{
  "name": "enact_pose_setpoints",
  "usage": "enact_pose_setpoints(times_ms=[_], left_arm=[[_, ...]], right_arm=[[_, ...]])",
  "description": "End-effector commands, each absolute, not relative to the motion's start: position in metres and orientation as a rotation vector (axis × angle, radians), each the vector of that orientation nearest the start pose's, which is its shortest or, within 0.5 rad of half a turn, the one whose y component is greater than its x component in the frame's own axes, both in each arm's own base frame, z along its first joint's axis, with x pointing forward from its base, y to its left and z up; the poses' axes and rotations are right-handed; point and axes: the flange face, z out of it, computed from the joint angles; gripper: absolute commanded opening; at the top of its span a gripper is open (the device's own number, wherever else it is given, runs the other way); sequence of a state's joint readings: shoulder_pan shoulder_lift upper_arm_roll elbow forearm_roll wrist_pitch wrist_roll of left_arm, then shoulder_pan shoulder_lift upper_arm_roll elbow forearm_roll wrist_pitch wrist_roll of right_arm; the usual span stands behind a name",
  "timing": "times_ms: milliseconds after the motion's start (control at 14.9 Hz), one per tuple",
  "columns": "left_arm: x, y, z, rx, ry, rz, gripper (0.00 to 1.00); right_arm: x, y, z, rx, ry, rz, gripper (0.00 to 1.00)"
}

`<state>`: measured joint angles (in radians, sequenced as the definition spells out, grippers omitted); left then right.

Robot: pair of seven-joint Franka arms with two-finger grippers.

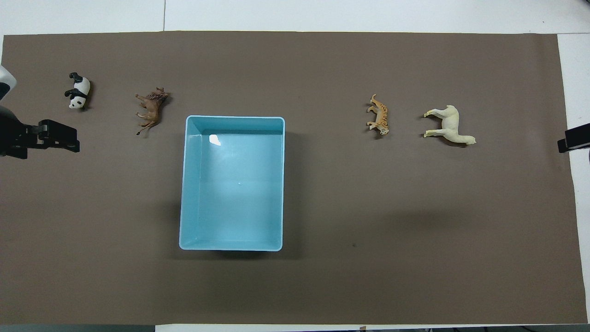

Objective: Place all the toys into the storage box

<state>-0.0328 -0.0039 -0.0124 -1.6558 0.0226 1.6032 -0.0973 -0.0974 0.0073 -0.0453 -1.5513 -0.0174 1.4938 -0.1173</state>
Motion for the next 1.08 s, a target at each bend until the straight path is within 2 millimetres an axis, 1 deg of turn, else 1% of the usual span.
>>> enact_pose_setpoints(times_ms=[0, 67, 202, 336, 471, 605, 740, 807, 874, 942, 1009], left_arm=[[0.544, -0.025, 0.590, -3.124, -0.070, 0.053, 1.00], [0.545, -0.025, 0.591, -3.123, -0.080, 0.041, 1.00], [0.543, -0.016, 0.589, -3.121, -0.116, 0.070, 1.00], [0.540, -0.017, 0.588, -3.122, -0.092, 0.080, 1.00], [0.544, -0.016, 0.594, -3.123, -0.097, 0.034, 1.00], [0.540, -0.021, 0.593, -3.121, -0.094, 0.060, 1.00], [0.536, -0.018, 0.591, -3.120, -0.123, 0.082, 1.00], [0.538, -0.021, 0.591, -3.119, -0.159, 0.058, 1.00], [0.542, -0.023, 0.593, -3.117, -0.237, 0.010, 1.00], [0.547, -0.022, 0.594, -3.117, -0.268, -0.038, 1.00], [0.550, -0.018, 0.592, -3.120, -0.276, -0.072, 1.00]], right_arm=[[0.540, -0.081, 0.627, -3.139, 0.085, 0.100, 1.00], [0.539, -0.081, 0.627, -3.138, 0.090, 0.104, 1.00], [0.537, -0.082, 0.626, -3.138, 0.155, 0.112, 1.00], [0.540, -0.083, 0.627, -3.141, 0.164, 0.076, 1.00], [0.540, -0.081, 0.627, -3.143, 0.157, 0.074, 1.00], [0.537, -0.082, 0.629, -3.137, 0.142, 0.073, 1.00], [0.538, -0.074, 0.620, -3.139, 0.080, 0.061, 1.00], [0.545, -0.070, 0.613, -3.143, 0.067, -0.004, 1.00], [0.552, -0.067, 0.603, -3.146, 0.058, -0.050, 1.00], [0.561, -0.059, 0.592, -3.145, 0.044, -0.072, 1.00], [0.574, -0.049, 0.575, -3.143, 0.046, -0.065, 1.00]])
